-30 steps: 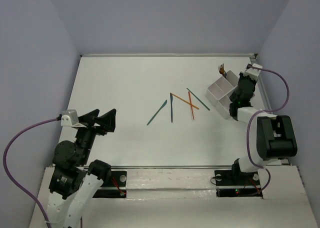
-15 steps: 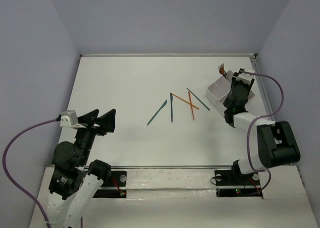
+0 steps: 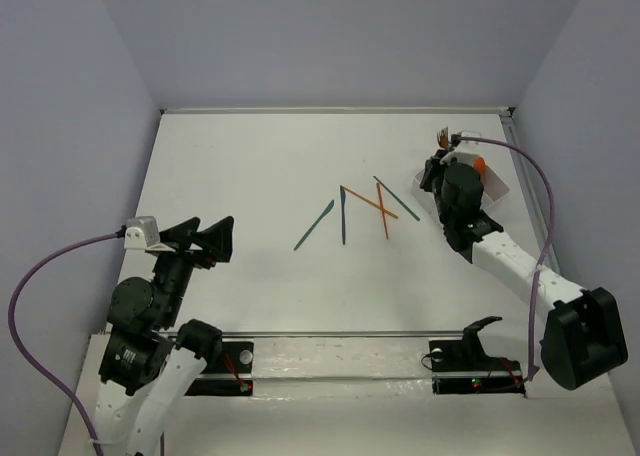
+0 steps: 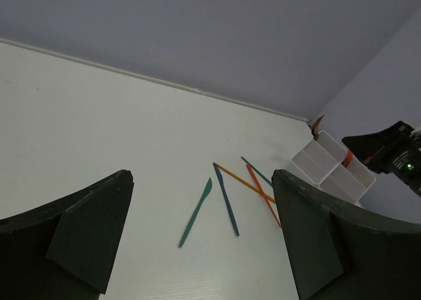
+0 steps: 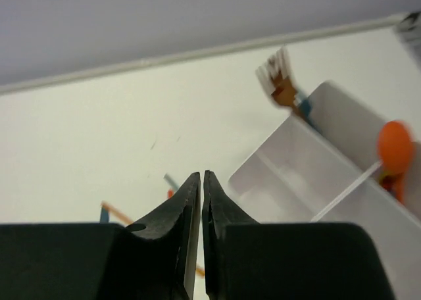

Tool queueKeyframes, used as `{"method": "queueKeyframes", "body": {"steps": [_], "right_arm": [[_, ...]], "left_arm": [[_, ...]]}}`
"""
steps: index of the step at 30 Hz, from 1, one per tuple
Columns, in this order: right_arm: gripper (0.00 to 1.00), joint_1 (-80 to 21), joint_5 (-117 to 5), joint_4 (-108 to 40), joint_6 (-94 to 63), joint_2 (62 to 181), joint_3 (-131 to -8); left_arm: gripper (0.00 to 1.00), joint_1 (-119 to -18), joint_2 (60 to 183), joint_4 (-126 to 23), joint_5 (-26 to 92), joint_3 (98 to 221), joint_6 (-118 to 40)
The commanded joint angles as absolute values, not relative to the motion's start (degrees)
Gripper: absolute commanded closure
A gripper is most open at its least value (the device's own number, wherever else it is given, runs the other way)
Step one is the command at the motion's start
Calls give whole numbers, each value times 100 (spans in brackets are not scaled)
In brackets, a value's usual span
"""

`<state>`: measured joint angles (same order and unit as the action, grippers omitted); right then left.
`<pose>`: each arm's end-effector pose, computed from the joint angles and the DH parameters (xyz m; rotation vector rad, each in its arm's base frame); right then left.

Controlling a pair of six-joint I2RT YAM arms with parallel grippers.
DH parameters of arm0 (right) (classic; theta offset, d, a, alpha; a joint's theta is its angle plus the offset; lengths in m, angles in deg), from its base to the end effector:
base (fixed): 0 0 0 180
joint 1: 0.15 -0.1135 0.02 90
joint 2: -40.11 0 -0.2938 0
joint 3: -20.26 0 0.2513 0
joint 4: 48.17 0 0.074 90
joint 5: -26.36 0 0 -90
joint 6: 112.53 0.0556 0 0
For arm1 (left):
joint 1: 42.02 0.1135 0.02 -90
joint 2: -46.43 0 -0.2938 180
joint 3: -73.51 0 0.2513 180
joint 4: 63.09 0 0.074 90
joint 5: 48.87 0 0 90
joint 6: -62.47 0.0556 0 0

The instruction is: Sort the eating utensils into containers

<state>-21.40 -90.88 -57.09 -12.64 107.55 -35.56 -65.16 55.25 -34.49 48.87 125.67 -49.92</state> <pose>0.2671 0.0766 0.3284 0.2059 1.5996 0.0356 0.0372 -0.0078 0.3639 -0.1083 1.3347 -0.5863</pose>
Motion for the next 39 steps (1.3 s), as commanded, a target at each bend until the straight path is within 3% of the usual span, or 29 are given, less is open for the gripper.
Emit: {"method": "queueKeyframes", "body": {"steps": [1, 4, 8, 21, 31, 39], "right_arm": [[85, -2369, -7561, -3841, -337, 11165, -3864], [70, -2520, -7375, -3340, -381, 11717, -4206], [63, -2581, -7331, -2962, -460, 12500, -4716], [68, -2581, -7902, -1880, -741, 14811, -6861], [68, -2467, -7832, -1361, -768, 15674, -7872], [75, -2467, -7797, -922, -829, 16219, -8470]], "left_arm": [[1, -6452, 5821, -3741, 4807, 12556, -4906], [1, -6338, 5988, -3750, 4719, 12547, -4898], [1, -6197, 6137, -3776, 4605, 12538, -4889], [1, -6021, 6296, -3802, 4499, 12529, -4889], [1, -6021, 6208, -3802, 4491, 12529, -4880], [1, -6021, 6138, -3794, 4499, 12529, -4880]]}}
